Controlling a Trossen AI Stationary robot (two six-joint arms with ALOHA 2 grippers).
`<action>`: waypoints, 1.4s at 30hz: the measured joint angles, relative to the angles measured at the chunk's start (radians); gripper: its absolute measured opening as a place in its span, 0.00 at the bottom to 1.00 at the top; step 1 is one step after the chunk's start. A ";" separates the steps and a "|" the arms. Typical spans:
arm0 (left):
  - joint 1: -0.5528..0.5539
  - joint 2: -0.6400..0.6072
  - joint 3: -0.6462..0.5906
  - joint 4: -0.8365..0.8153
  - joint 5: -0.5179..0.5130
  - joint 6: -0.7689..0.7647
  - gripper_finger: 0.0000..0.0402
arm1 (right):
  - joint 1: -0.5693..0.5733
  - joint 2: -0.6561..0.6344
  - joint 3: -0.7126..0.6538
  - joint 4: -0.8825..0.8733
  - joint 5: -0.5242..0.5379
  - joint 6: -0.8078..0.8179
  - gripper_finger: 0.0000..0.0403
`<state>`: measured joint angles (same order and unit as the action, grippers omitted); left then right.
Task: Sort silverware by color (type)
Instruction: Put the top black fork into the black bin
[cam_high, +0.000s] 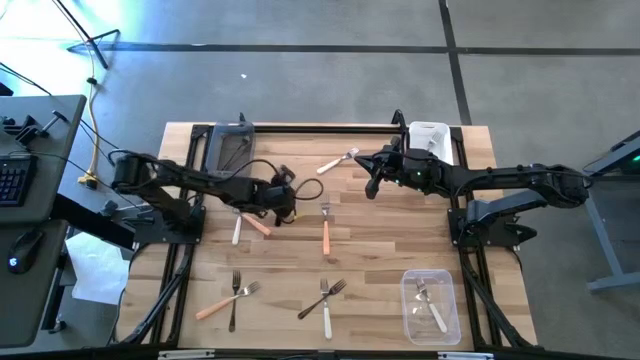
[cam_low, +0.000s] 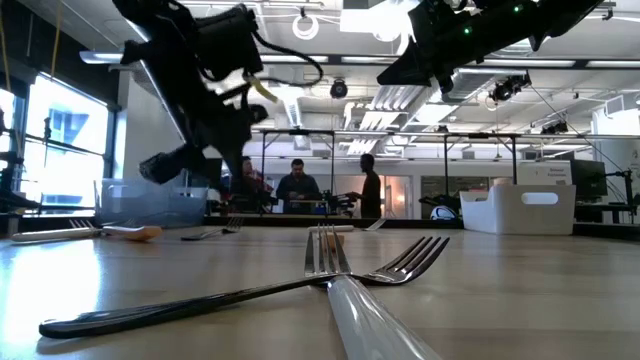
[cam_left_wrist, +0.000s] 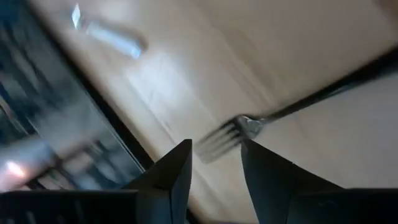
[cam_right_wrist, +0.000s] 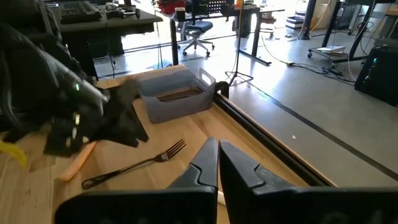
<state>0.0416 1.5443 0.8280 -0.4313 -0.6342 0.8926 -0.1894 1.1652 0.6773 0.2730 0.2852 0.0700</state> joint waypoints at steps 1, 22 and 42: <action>-0.003 -0.018 0.001 -0.019 0.000 -0.098 0.33 | 0.000 0.000 0.000 0.000 0.000 0.000 0.00; 0.203 -0.055 0.095 -0.199 0.476 -1.623 0.33 | 0.000 0.000 0.000 -0.001 0.000 0.003 0.00; 0.259 0.188 0.095 -0.120 0.519 -1.637 0.33 | 0.000 0.000 0.000 -0.007 0.000 -0.001 0.00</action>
<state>0.3005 1.7325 0.9226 -0.5510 -0.1156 -0.7447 -0.1892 1.1656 0.6773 0.2665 0.2852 0.0694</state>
